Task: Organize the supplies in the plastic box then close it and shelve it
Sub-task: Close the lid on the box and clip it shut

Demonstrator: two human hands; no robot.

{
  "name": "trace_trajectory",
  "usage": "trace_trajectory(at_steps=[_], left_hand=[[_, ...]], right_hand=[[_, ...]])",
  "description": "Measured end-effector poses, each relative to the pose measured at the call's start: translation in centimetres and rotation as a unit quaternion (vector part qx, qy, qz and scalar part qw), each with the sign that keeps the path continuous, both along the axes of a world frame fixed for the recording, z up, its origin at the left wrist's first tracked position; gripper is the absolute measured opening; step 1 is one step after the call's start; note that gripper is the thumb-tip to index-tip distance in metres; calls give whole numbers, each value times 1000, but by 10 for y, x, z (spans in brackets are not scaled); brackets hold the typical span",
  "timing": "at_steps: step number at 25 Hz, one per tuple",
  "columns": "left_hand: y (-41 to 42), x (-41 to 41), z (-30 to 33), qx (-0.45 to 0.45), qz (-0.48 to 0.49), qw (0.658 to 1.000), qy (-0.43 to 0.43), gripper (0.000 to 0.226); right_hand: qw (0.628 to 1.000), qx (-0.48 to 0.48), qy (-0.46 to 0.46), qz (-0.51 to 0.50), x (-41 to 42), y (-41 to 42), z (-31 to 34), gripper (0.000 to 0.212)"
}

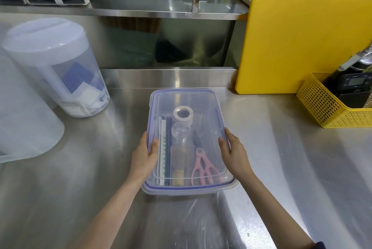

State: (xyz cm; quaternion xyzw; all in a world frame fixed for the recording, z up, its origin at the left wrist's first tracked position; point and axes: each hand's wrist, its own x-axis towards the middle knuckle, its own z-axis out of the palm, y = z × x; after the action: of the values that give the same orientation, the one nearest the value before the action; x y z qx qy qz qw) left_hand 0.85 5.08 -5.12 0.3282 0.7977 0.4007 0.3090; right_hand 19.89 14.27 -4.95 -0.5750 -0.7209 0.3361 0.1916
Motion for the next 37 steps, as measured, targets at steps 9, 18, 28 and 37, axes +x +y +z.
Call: trace_trajectory(at_steps=[9,18,28,37], left_hand=[[-1,-1,6,24,32,986,-160,50],[0,-2,3,23,37,983,-177,48],[1,-4,-3,24,64,986,-155,49],[1,-2,-3,17,87,989,-115,63]], right_hand=[[921,-327,171,-123,7,6,1,80],[983,-40,93,-152,-4,-3,-1,54],[991,4,86,-107,-3,-3,-2,32],[987,0,106,-124,-4,-4,-3,38]])
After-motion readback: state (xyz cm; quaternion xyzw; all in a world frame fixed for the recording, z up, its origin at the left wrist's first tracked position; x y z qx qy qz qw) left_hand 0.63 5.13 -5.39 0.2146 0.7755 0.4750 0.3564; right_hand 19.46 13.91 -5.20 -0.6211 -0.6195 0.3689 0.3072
